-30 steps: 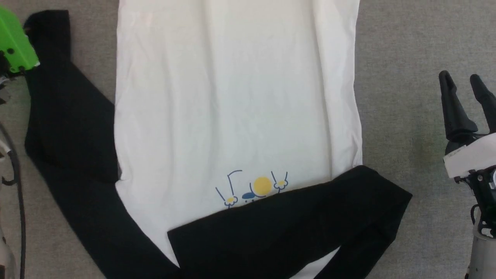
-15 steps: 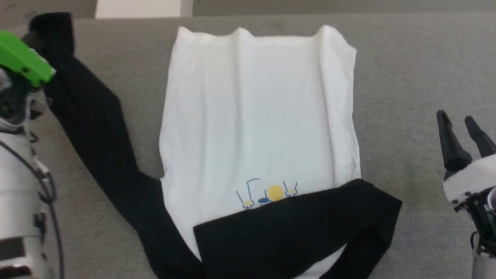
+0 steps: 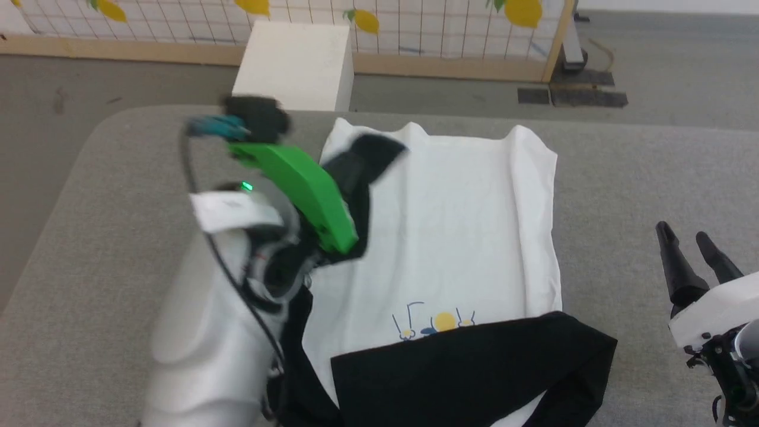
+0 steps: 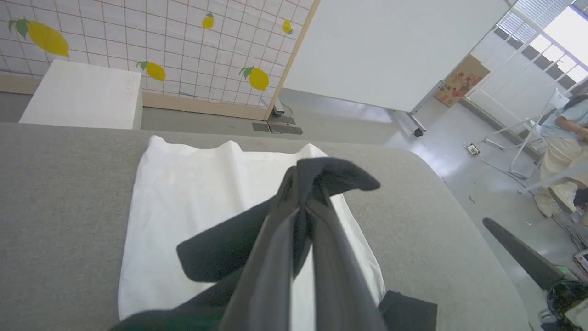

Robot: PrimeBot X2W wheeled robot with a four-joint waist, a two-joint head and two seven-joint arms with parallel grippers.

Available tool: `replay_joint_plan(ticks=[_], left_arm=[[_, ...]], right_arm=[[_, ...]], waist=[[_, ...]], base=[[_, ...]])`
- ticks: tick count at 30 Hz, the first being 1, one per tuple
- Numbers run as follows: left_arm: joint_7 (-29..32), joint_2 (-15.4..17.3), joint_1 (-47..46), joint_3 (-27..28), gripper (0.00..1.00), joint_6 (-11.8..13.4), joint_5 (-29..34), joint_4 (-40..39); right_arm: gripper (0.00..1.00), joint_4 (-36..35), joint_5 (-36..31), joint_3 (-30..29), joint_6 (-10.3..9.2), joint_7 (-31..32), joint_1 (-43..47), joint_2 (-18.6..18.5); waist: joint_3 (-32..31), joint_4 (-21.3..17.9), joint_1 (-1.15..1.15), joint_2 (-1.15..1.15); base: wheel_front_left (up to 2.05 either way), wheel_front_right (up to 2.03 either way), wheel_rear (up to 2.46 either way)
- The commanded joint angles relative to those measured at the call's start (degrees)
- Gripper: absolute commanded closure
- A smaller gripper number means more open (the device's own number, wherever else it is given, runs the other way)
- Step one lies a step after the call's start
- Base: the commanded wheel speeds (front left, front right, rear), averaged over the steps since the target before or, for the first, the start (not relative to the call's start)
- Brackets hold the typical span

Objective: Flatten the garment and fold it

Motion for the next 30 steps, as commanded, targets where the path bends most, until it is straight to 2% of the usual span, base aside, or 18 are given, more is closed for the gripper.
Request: replay_joint_plan(ticks=[1,8,16,23,24,25,26,30], left_arm=[[0.5,-0.7,2.1,-2.5,1.0,0.2,0.4,-0.1],[1.6,-1.8,7.0,-17.8,1.0,-0.1,2.1,6.2],[0.3,-1.8,10.0,-28.0,1.0,0.4,1.5,14.7],[5.6,-1.9,10.5,-35.1,1.0,0.1,-0.4,19.3],[6.9,-1.9,10.2,-35.7,0.78,0.1,-0.6,19.9],[7.5,-1.9,10.2,-35.6,0.3,0.1,-1.4,20.0],[7.9,-1.9,10.0,-35.1,0.0,0.4,-2.6,19.7],[10.0,-1.9,8.1,-32.4,0.0,0.6,-6.6,17.5]], right_arm=[[0.0,0.0,0.5,0.2,-0.08,0.1,0.6,0.0],[0.0,0.7,1.1,1.6,-0.08,0.1,0.7,0.0],[0.0,1.2,1.3,1.6,-0.08,-0.5,1.3,0.0],[0.0,1.5,1.5,1.6,-0.08,-0.9,1.0,0.0],[0.0,1.6,1.5,1.6,-0.08,-1.0,0.9,0.0],[0.0,1.8,1.5,1.6,-0.08,-1.1,0.8,0.0],[0.0,1.9,1.6,1.7,-0.08,-1.2,0.7,0.0],[0.0,2.7,1.7,1.6,-0.08,-1.6,1.2,0.0]], waist=[[-2.2,0.7,0.01,0.0],[-2.0,-3.2,0.01,0.0],[-0.9,-6.3,0.01,0.0],[-0.5,-6.7,0.01,0.0],[-0.5,-6.7,0.01,0.0],[-0.6,-6.6,0.01,0.0],[-0.7,-6.3,0.01,0.0],[-2.1,-5.5,0.01,0.0]], base=[[0.0,0.0,0.0],[0.0,0.0,0.0],[0.0,0.0,0.0],[0.0,0.0,0.0],[0.0,0.0,0.0],[0.0,0.0,0.0],[0.0,0.0,0.0],[0.0,0.0,0.0]])
